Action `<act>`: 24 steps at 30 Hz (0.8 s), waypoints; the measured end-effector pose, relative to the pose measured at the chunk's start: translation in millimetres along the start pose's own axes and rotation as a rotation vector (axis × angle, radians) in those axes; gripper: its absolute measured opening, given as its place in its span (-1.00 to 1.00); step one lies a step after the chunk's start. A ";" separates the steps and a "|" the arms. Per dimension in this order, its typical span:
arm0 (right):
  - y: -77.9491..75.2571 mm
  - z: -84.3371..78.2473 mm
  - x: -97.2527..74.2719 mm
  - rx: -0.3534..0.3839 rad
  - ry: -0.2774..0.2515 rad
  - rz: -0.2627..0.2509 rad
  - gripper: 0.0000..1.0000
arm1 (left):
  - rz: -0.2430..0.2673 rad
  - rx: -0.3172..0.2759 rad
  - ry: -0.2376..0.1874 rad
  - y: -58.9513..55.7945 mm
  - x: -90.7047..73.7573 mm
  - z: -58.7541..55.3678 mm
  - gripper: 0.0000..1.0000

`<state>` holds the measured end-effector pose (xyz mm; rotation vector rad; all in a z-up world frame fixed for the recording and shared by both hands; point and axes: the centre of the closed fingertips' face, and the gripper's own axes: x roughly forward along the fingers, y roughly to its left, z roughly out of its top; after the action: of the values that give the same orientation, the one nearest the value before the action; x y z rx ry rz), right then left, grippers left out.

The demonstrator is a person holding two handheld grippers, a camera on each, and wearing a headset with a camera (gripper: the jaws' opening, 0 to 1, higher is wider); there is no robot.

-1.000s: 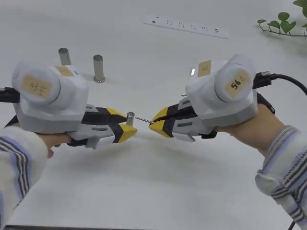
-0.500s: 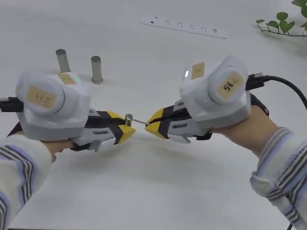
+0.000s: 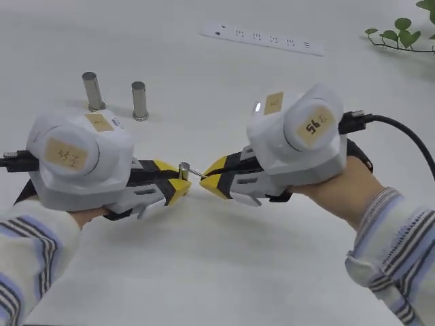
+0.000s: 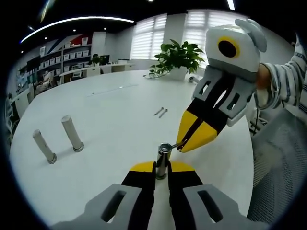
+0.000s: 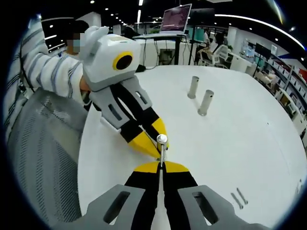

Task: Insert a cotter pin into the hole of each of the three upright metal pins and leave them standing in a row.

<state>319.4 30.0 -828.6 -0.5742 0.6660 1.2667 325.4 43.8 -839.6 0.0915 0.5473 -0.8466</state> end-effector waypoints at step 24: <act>2.9 2.1 -1.2 0.080 0.031 -0.079 -0.94 | 0.104 0.026 0.027 2.1 -0.6 -1.0 -0.86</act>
<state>316.6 31.4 -826.3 -0.5501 0.7099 1.1542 326.2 45.9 -840.4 0.1541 0.5519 -0.7517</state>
